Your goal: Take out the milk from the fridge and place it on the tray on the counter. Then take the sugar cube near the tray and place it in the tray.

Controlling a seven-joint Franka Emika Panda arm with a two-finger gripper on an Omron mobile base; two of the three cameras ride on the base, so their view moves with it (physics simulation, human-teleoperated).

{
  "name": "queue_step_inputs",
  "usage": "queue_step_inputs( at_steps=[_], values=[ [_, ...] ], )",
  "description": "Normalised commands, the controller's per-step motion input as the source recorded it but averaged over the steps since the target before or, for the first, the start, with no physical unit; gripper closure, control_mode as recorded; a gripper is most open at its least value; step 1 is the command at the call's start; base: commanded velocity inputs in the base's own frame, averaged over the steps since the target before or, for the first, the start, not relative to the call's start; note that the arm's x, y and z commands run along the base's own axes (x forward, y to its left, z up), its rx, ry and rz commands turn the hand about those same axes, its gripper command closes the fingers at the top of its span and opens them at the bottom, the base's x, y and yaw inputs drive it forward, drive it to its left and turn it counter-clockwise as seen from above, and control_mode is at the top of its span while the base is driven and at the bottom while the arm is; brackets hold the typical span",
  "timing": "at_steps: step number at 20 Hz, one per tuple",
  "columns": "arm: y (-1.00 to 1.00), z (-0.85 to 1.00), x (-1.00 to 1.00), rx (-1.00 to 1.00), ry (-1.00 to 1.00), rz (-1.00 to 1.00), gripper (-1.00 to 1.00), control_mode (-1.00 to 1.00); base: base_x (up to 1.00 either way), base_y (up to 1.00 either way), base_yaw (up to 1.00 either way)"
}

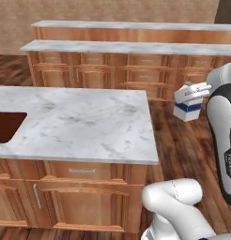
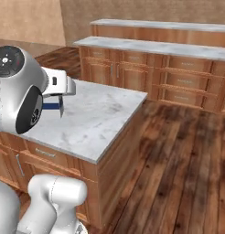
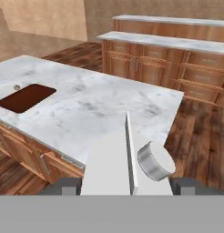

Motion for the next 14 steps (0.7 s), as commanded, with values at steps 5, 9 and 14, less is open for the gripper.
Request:
queue_step_inputs(
  at_steps=[5,9,14],
  values=[
    [0.0,0.0,0.0,0.0,0.0,0.0,1.0,1.0,-0.51,0.96,0.29],
    [0.0,0.0,0.0,0.0,0.0,0.0,1.0,1.0,0.38,1.0,-0.01],
    [0.0,0.0,0.0,0.0,0.0,0.0,1.0,1.0,0.49,1.0,-0.16]
  ],
)
